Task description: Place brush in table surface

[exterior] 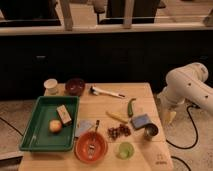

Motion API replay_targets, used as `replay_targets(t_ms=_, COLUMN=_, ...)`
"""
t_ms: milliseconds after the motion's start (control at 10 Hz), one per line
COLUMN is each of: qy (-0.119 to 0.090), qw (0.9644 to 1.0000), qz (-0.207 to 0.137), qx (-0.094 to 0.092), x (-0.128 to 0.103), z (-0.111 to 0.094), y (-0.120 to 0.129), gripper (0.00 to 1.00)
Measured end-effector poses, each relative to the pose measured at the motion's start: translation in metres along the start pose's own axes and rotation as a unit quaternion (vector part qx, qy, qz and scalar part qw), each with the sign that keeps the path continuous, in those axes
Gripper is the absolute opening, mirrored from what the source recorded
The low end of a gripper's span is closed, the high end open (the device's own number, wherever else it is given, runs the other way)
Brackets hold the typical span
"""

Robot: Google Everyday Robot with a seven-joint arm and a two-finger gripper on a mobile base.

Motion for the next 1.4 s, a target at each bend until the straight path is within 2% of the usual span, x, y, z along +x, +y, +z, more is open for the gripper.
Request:
replay_targets(t_ms=200, qy=-0.015, qw=0.9999, qz=0.001, qx=0.002, x=-0.029, z=0.002, y=-0.005, gripper=0.80)
replay_targets(t_ms=500, qy=-0.023, qw=0.9997, qz=0.003, qx=0.004, x=-0.034, z=0.003, y=-0.009, gripper=0.80)
replay_targets(t_ms=800, qy=-0.050, qw=0.9986, qz=0.011, qx=0.013, x=-0.065, z=0.008, y=-0.023, gripper=0.80)
replay_targets(t_ms=1400, qy=-0.086, qw=0.9958, qz=0.021, qx=0.024, x=-0.090, z=0.019, y=-0.043, gripper=0.80)
